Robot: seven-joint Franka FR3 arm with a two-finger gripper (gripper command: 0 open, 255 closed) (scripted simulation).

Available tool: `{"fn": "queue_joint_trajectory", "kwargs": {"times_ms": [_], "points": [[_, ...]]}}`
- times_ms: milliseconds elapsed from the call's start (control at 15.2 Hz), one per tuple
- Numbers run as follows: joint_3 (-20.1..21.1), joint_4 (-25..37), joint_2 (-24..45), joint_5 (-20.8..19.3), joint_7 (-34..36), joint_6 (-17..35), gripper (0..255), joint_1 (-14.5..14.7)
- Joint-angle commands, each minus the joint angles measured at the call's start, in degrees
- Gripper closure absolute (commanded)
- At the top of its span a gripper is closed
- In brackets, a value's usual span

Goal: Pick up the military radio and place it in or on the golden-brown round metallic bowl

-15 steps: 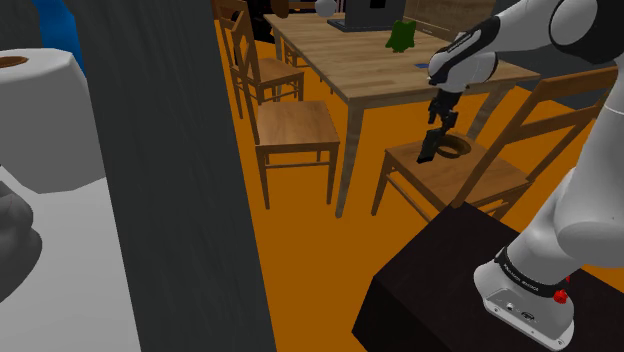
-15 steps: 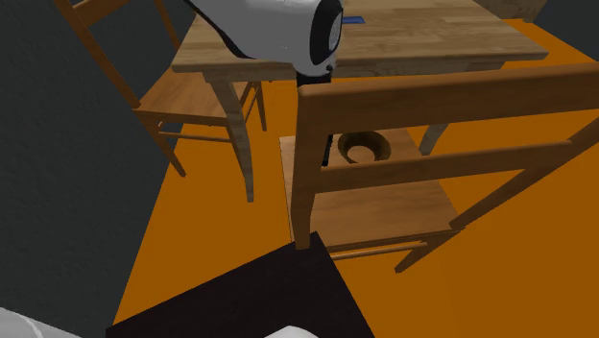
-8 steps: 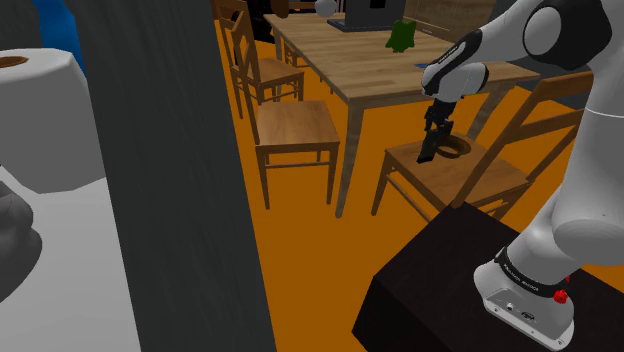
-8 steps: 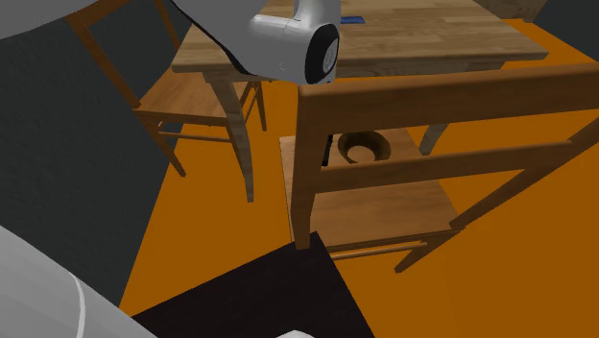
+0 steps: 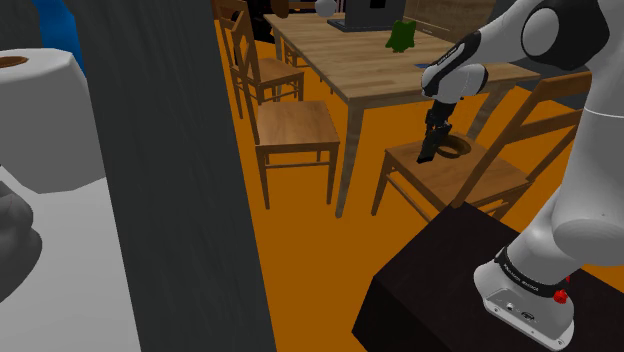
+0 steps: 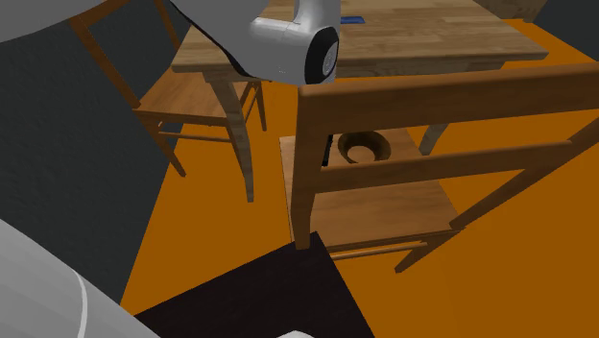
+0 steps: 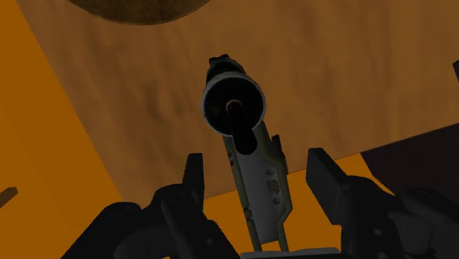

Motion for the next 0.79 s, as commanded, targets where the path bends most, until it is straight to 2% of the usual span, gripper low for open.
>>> {"fn": "queue_joint_trajectory", "kwargs": {"times_ms": [0,528,726], "points": [[0.00,0.00,0.00,0.00,0.00,0.00,255,0.00],[0.00,-0.01,0.00,0.01,-0.01,0.01,255,0.00],[-1.06,0.40,-1.82,-1.83,1.19,-1.74,255,0.87]]}}
